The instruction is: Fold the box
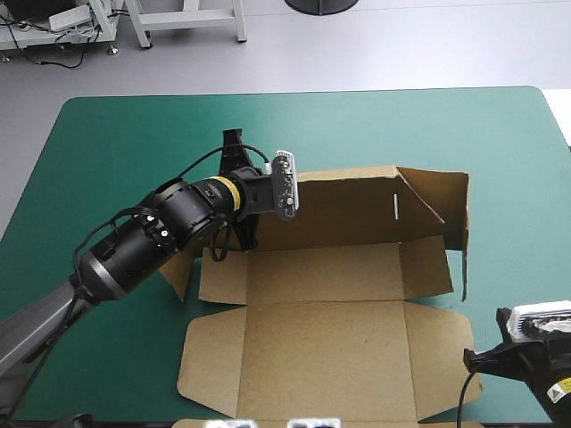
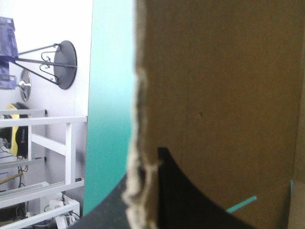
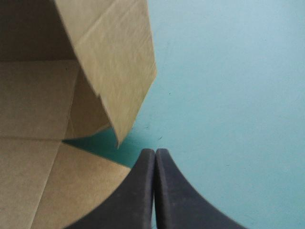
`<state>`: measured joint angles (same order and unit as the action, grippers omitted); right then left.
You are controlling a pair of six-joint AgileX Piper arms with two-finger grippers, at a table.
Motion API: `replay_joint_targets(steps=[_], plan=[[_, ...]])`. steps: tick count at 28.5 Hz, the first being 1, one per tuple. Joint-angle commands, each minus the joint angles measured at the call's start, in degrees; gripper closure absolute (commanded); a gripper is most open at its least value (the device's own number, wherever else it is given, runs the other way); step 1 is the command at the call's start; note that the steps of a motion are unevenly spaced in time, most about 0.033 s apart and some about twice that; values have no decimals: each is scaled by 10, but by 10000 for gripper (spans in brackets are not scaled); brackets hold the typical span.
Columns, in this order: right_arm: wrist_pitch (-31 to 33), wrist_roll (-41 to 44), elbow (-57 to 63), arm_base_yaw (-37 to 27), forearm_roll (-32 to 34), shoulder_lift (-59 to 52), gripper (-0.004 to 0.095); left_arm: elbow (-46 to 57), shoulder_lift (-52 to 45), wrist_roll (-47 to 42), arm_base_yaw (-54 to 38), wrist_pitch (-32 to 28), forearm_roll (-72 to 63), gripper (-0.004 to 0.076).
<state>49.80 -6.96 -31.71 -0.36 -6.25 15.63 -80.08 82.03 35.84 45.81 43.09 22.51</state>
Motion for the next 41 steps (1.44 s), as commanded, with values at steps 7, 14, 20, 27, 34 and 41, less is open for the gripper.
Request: replay_joint_targets(steps=[7, 14, 20, 27, 34, 41], plan=[[-93, 17, -109, 0, 39, 105, 932, -19, 6, -11, 47, -116, 53, 729], [-95, 19, -234, 0, 104, 219, 932, 20, 22, -178, 64, -137, 195, 729], [-98, 19, -336, 0, 125, 319, 932, 89, 29, -397, 64, -123, 443, 729], [-106, 5, -429, 0, 126, 450, 933, 119, 29, -470, 64, -95, 523, 729], [-76, -38, -529, 0, 78, 599, 933, 119, 29, -470, 82, -47, 548, 729], [79, -141, -703, -24, -96, 779, 933, 119, 29, -483, 92, -34, 555, 729]])
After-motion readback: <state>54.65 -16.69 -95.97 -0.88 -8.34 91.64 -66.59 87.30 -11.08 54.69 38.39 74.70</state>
